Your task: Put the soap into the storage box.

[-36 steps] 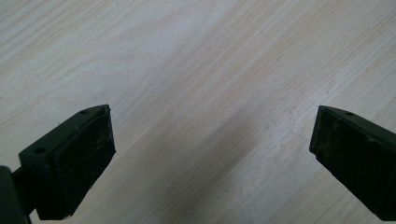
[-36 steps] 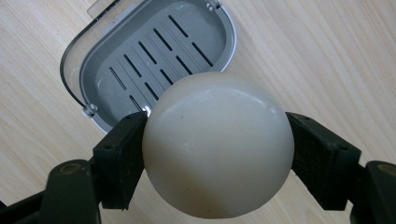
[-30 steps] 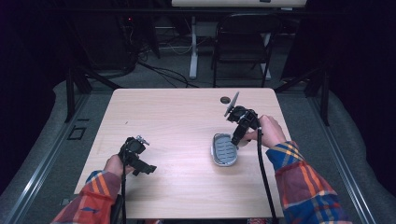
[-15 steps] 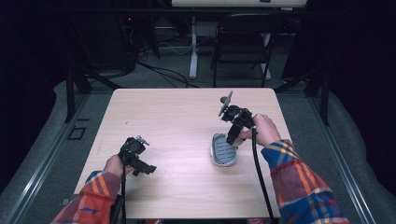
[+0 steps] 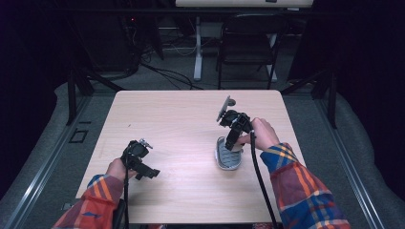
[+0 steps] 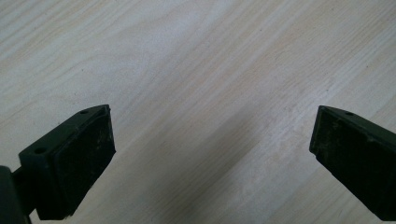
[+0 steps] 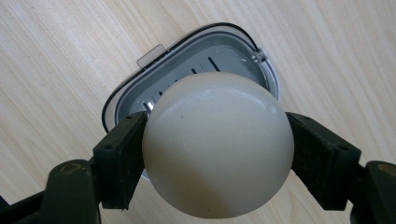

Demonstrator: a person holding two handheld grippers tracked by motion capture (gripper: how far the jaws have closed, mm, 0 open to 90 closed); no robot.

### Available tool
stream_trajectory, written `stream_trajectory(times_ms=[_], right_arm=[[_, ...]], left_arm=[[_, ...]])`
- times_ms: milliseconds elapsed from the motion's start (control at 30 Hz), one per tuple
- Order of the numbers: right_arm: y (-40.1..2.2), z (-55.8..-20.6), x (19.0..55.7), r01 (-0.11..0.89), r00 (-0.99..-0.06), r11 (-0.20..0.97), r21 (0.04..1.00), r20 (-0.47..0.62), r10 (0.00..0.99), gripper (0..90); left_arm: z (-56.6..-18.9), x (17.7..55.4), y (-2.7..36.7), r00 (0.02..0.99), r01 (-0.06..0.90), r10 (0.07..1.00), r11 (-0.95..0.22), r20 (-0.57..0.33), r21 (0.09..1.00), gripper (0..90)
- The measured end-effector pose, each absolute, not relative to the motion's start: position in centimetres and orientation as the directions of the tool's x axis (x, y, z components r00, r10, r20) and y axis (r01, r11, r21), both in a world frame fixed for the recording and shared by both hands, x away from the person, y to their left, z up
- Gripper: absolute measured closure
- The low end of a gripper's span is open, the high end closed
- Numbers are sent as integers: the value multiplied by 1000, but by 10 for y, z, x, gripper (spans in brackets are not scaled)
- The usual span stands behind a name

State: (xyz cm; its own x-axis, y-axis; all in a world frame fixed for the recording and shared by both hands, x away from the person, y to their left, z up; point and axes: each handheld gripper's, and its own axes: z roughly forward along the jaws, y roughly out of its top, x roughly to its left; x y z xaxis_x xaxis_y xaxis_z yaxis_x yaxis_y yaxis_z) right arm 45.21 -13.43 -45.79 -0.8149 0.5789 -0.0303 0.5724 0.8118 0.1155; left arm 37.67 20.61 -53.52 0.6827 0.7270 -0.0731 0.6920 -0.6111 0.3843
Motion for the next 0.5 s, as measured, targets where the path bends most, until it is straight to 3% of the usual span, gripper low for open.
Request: stream_trajectory(times_ms=[500], right_arm=[[-127, -484, 453, 567, -822, 819, 83, -2, 570, 242]], left_arm=[[-535, 377, 206, 684, 691, 726, -612, -73, 383, 0]])
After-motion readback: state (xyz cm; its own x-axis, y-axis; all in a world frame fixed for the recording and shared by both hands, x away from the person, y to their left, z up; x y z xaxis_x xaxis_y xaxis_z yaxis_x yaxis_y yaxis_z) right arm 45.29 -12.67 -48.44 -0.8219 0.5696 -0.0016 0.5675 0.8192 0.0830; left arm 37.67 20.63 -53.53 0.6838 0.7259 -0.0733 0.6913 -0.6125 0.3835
